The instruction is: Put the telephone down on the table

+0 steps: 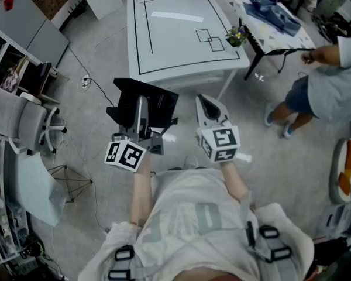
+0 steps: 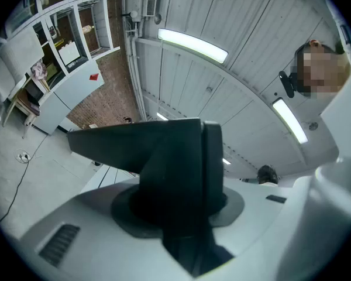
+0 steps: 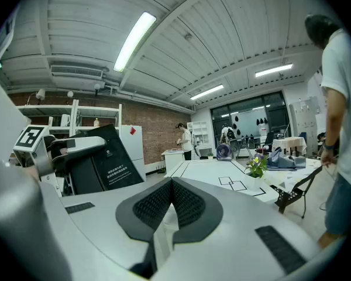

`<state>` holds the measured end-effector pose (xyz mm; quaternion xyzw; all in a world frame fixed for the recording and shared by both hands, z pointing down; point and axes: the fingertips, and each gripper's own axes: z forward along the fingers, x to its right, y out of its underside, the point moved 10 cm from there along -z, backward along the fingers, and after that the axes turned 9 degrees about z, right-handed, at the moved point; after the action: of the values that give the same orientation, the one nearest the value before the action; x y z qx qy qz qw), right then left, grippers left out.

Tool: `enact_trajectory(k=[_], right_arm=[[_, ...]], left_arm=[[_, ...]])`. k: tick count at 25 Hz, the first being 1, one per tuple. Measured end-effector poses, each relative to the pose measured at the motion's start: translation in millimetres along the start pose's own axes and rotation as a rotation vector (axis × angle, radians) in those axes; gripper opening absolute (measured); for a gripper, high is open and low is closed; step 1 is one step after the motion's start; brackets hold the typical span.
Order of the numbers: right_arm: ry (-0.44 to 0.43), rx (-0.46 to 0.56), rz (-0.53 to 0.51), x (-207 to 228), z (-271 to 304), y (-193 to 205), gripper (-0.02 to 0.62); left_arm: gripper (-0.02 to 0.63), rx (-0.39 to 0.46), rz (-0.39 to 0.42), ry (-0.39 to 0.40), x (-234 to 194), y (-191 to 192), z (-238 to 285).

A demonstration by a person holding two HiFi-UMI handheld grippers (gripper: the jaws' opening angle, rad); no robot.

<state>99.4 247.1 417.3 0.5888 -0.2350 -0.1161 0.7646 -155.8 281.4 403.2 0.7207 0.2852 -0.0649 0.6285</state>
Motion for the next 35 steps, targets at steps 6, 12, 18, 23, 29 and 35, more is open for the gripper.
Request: enact_trajectory(k=[6, 12, 18, 23, 29, 35], right_arm=[[0.006, -0.002, -0.005, 0, -6, 2, 0.008], [0.017, 0.030, 0.003, 6, -13, 0, 0.008], [0.037, 0.037, 0.017, 17, -16, 2, 0.008], [0.045, 0.029, 0.052, 24, -18, 8, 0.008], [0.052, 0.016, 0.061, 35, -18, 13, 0.008], [0.063, 0.036, 0.052, 45, -7, 1, 0.008]], left_arm=[[0.160, 0.006, -0.010, 0.000, 1, 2, -4], [0.160, -0.001, -0.025, 0.007, 4, 7, -2], [0.159, 0.000, -0.023, 0.025, 10, 11, 5], [0.159, 0.005, -0.024, 0.037, 15, 13, 5], [0.160, 0.020, -0.058, 0.027, 14, 14, 9], [0.160, 0.037, -0.057, 0.053, 10, 11, 33]])
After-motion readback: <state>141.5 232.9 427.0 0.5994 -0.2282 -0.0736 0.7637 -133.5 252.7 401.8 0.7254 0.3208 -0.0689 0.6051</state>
